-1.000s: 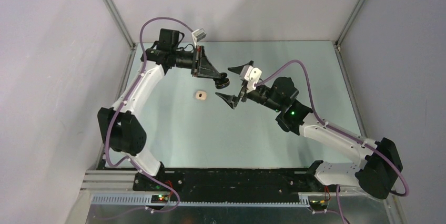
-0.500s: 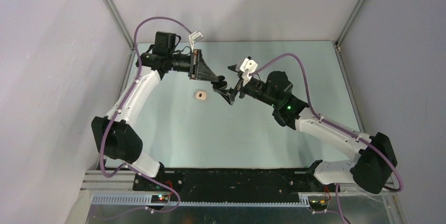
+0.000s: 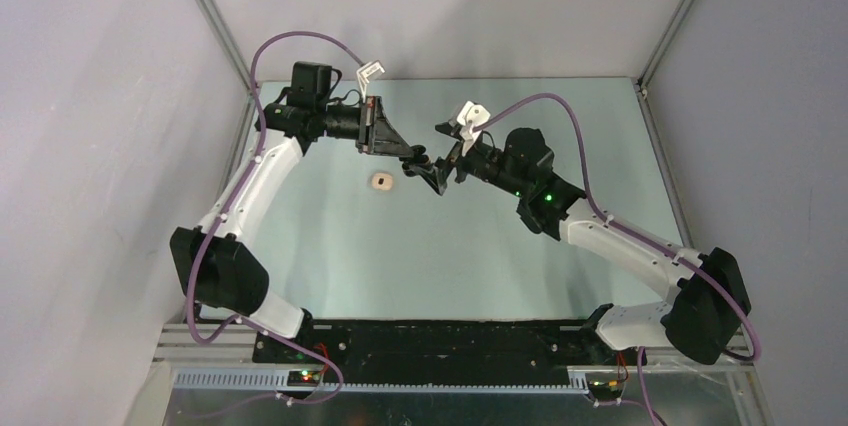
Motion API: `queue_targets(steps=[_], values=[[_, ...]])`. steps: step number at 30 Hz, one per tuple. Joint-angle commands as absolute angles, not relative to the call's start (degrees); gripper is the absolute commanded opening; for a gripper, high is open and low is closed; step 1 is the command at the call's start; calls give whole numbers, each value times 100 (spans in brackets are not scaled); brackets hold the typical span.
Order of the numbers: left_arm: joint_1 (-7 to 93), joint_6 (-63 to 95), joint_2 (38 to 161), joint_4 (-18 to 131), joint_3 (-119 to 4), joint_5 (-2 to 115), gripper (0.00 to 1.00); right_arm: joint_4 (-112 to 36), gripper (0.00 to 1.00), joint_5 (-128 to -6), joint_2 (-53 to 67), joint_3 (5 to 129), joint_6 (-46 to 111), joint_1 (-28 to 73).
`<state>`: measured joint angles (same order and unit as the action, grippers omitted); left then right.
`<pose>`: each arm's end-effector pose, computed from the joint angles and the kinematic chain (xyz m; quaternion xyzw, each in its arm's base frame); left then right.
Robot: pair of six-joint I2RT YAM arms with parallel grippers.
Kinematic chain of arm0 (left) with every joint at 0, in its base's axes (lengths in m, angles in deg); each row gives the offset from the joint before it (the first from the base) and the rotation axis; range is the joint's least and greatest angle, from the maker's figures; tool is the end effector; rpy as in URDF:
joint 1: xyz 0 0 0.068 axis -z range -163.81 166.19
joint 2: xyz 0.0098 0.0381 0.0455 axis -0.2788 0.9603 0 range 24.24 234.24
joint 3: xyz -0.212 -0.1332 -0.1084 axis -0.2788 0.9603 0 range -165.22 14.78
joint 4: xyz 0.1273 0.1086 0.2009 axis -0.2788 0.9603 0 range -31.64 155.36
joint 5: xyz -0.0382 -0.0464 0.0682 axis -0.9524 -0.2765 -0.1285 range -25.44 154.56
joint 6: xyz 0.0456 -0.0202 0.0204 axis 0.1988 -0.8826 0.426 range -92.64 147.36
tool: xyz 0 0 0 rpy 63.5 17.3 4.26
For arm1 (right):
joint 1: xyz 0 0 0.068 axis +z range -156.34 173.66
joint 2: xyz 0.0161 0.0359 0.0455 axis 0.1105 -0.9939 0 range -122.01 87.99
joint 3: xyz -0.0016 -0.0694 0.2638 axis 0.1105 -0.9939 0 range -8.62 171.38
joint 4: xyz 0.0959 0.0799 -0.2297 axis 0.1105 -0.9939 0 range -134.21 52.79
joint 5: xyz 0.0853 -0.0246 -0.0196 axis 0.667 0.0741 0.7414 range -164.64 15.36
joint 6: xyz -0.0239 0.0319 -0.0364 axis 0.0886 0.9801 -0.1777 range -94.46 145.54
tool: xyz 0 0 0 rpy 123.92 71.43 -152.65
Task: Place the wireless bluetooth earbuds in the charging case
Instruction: Place the charging case at the center of the board.
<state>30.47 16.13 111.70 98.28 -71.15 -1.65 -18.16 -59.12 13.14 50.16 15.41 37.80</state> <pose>0.3031 -0.1108 0.3722 0.2448 0.7573 -0.5616 0.2260 0.2166 0.2236 0.3637 -0.3983 0.5624 0.2991 0.6600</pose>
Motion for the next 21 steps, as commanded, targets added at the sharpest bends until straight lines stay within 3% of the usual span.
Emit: queue_targets(steps=[1,21], values=[[3078,1778,10931,9771,-7126,-280,0,-1826,97,-5865,1319,5309,1617,3698],[3080,1818,11067,9779,-7208,-297,0,-2331,99,-4665,1448,5338,1636,3497]])
